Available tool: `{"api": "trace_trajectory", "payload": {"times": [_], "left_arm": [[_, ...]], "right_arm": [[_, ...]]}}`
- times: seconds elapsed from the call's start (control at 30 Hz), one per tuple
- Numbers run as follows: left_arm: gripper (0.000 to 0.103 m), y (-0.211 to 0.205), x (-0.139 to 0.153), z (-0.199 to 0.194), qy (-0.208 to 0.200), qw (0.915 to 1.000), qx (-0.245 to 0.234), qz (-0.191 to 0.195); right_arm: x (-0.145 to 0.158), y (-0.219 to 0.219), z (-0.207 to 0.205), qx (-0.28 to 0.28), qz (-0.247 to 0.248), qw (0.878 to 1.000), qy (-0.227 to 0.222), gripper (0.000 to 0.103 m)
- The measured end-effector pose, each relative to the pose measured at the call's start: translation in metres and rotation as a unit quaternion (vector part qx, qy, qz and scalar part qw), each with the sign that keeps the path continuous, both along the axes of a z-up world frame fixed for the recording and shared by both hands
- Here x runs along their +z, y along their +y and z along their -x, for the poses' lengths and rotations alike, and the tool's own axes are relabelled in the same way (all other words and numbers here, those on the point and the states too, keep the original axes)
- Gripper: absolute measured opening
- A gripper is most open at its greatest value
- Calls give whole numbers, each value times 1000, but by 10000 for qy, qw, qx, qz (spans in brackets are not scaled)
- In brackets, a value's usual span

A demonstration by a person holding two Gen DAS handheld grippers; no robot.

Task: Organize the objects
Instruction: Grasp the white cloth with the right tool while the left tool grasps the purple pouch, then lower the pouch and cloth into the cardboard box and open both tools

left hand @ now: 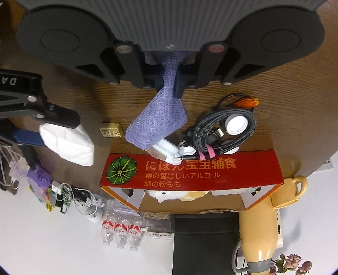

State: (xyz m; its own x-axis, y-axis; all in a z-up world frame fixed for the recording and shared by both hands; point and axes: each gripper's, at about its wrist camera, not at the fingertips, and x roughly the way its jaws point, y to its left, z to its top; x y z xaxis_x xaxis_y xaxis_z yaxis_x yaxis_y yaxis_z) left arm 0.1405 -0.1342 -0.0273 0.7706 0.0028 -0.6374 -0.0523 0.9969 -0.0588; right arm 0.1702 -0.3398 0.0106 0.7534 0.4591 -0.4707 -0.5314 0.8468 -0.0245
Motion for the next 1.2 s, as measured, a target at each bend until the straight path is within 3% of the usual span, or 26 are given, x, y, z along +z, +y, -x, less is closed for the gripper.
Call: {"api": "trace_trajectory", "payload": {"times": [0.37,0.63,0.9,1.2], "left_arm": [[10,34,33,26,-614,9976,-247,221],[10,55,66,18,-1160,9924,-363,203],[10,75,96,-23,-1732,9841,-396,-51],[10,94,89,-107,-1651,9862,-111,-58]], "right_arm": [[10,29,2,37,-89,9999,-48,79],[25,52,-14,70,-141,9996,-232,79],[48,81,-51,31,-299,9984,-469,79],[57,117,-125,-162,-553,9977,-366,79]]}}
